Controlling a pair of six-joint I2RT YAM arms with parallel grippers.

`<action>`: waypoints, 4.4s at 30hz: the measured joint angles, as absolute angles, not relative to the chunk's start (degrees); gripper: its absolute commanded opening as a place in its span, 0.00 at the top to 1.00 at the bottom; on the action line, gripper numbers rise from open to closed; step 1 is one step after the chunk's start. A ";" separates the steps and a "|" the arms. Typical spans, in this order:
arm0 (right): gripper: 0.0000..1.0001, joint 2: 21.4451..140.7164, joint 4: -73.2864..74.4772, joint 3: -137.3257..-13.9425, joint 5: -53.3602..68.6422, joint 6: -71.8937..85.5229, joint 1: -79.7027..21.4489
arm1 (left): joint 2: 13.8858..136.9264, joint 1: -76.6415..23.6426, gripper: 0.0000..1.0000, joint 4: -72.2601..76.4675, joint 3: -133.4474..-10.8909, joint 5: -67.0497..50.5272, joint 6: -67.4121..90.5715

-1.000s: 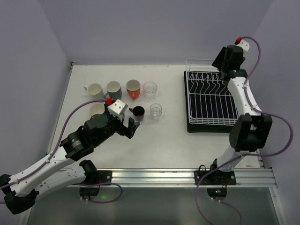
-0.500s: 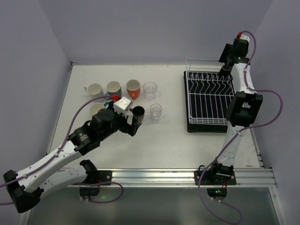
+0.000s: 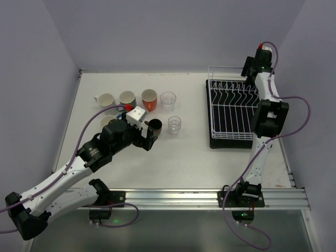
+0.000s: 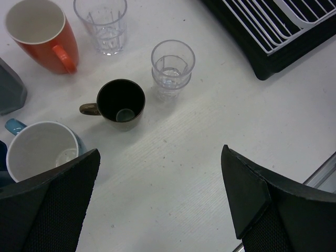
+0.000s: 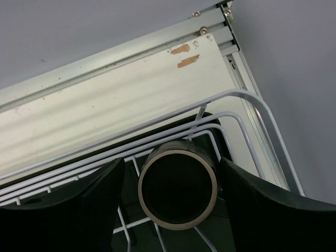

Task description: Unload the cups from the dish rack

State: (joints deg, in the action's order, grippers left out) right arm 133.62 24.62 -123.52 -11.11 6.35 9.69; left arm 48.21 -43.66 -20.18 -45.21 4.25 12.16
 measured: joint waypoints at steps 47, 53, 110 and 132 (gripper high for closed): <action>0.82 96.66 9.93 -87.99 0.89 19.20 5.45 | 52.58 -41.60 0.00 -18.87 -45.52 -0.78 12.80; 0.81 75.88 2.61 -66.96 10.96 31.40 2.52 | 52.99 -41.58 0.00 -15.22 -47.83 -6.74 17.23; 0.01 30.87 3.46 -30.30 17.89 46.24 -23.14 | 60.95 -48.86 1.00 -32.88 -52.49 5.15 24.77; 0.01 26.94 10.76 -31.27 12.51 41.25 -23.14 | 85.97 -54.57 0.79 -34.70 -51.40 13.74 22.83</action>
